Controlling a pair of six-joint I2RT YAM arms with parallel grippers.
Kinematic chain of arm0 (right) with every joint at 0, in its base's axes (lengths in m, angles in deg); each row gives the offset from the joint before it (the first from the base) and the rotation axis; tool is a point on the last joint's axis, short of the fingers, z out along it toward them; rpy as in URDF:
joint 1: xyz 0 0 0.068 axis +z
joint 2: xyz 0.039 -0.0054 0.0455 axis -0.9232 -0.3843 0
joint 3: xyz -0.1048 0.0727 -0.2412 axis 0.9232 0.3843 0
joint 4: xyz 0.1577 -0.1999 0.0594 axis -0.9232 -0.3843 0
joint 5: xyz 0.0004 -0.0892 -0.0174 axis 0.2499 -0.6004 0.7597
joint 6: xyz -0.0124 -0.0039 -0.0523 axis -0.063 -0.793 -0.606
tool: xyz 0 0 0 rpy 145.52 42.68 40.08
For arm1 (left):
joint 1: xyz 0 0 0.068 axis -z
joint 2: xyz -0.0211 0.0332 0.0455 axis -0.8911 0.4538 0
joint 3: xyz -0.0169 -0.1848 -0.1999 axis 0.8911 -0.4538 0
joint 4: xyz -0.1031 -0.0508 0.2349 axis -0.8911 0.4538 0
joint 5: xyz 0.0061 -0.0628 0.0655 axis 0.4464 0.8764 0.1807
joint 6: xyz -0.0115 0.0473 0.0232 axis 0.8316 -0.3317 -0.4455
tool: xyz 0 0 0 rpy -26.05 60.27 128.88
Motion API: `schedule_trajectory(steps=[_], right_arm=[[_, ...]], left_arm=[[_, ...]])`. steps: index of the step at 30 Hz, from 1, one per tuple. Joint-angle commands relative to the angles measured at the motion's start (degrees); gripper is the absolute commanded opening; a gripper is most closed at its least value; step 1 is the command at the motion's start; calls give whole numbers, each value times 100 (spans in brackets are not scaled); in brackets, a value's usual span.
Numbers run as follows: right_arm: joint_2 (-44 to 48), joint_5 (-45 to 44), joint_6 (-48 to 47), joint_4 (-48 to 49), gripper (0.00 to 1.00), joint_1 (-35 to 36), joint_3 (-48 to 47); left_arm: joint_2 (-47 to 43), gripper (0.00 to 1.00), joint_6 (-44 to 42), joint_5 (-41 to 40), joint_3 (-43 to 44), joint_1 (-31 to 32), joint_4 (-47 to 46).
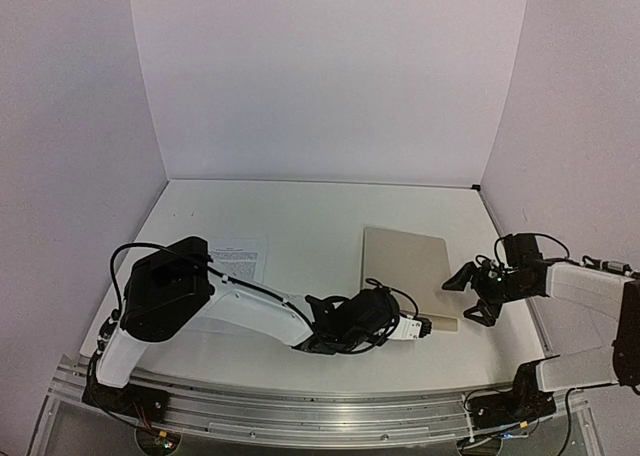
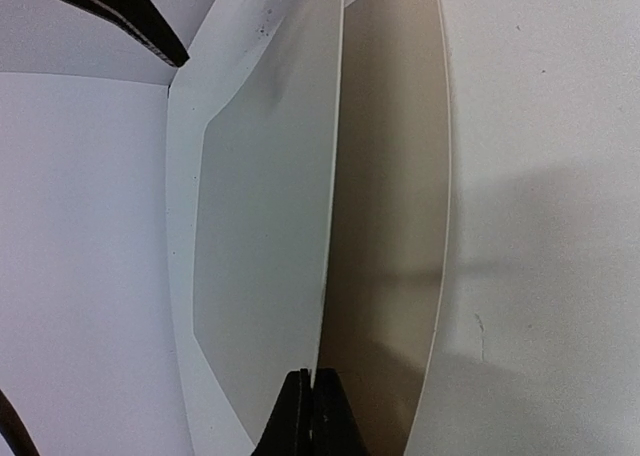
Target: Put the files into the folder
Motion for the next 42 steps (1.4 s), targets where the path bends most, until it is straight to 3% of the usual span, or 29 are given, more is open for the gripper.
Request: schedule_trajectory(steps=[1, 5, 12, 16, 17, 19, 20, 24, 26, 27, 28, 33, 36, 37, 40, 41, 42], right_arm=[[-98, 13, 278, 52, 98, 14, -139], [-107, 218, 451, 347, 98, 16, 113], [-135, 1027, 947, 1141, 80, 21, 380], [100, 985, 1076, 1194, 41, 20, 262], [189, 934, 1099, 1187, 27, 15, 210], [355, 731, 1102, 1059, 4, 17, 22], [389, 700, 1087, 944, 1, 24, -11], [450, -197, 174, -750, 0, 59, -1095], [505, -698, -69, -1427, 0, 129, -1701], [516, -771, -129, -1523, 0, 137, -1795], [563, -1131, -200, -1845, 0, 221, -2220], [609, -1945, -108, -2559, 0, 914, -3090], [370, -2342, -169, -2737, 0, 1622, -3584], [-40, -2471, -319, -2925, 0, 2141, -3914], [-613, -2893, -471, -3183, 0, 2741, -4417], [-1401, -3477, -318, -3699, 0, 3459, -5021], [-1650, -3853, -192, -3875, 0, 3633, -5234]], left_arm=[[-430, 0, 257, 148, 14, -41, -281], [-501, 0, 449, 202, 36, -36, -132], [-460, 0, 473, 247, 63, -37, -147], [-473, 0, 513, 313, 70, -42, -71], [-489, 0, 590, 377, 83, -41, 55], [-523, 6, 1028, 812, 355, -51, 860], [-548, 10, 1230, 968, 466, -52, 1225], [-877, 66, 2233, 2053, 1000, -190, 2914], [-1127, 79, 2373, 2561, 1133, -264, 3411], [-1167, 80, 2379, 2677, 1148, -312, 3499], [-1398, 85, 2395, 3484, 1264, -433, 3907], [-1890, 87, 3281, 5419, 1403, -1425, 5053], [-2140, 87, 3849, 5943, 1077, -1921, 5087], [-2305, 87, 4290, 6033, 800, -2245, 4972], [-2494, 87, 4777, 6175, 431, -2564, 4794], [-2596, 87, 5330, 6413, 137, -3042, 4636], [-2618, 87, 5389, 6497, 29, -3153, 4610]])
